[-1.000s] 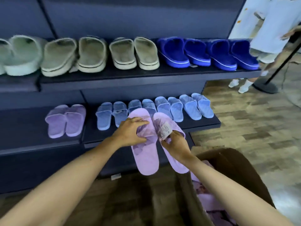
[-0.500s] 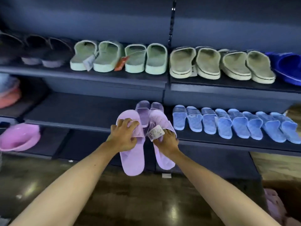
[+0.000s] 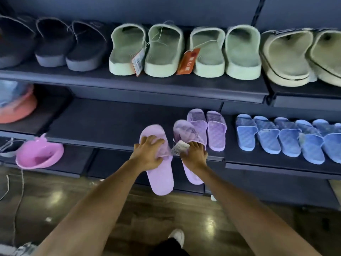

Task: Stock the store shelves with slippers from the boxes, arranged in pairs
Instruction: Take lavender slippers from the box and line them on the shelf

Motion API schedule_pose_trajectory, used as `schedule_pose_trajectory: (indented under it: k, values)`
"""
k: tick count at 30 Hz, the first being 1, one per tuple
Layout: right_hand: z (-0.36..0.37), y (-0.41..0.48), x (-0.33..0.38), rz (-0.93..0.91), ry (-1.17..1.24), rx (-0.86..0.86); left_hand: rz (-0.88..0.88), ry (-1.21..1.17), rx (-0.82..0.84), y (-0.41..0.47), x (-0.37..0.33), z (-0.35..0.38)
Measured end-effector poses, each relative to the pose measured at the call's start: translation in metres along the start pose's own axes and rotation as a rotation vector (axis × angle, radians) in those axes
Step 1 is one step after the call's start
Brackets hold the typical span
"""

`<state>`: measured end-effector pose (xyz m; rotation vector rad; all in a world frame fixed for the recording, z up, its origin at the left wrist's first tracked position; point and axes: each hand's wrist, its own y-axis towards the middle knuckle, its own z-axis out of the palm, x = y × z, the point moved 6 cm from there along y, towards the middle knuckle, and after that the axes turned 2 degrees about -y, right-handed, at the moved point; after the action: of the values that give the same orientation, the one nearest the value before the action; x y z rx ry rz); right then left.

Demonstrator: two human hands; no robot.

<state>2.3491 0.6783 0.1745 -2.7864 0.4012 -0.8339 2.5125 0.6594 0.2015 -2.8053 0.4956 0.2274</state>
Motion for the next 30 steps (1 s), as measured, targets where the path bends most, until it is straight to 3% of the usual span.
schedule_pose_trajectory:
  k: [8, 11, 16, 20, 24, 27, 30]
  values:
    - [0.054, 0.058, 0.03, 0.11, 0.076, -0.072, 0.109, -0.184, -0.121, 0.077, 0.054, 0.007]
    - [0.086, 0.084, 0.032, 0.111, 0.109, -0.08, 0.101, -0.197, -0.071, 0.112, 0.078, 0.039]
    - [0.126, 0.11, 0.034, 0.073, -0.008, -0.105, 0.095, -0.045, 0.204, 0.119, 0.118, 0.113]
    - [0.138, 0.111, 0.044, 0.067, -0.015, -0.142, 0.12, 0.008, 0.209, 0.107, 0.132, 0.133]
    - [0.13, 0.096, 0.046, 0.111, 0.096, -0.225, 0.05, -0.104, 0.217, 0.092, 0.136, 0.135]
    - [0.113, 0.08, 0.048, 0.146, 0.195, -0.283, -0.011, -0.232, 0.311, 0.073, 0.131, 0.143]
    - [0.104, 0.065, 0.048, 0.177, 0.18, -0.21, -0.012, -0.303, 0.357, 0.054, 0.117, 0.155]
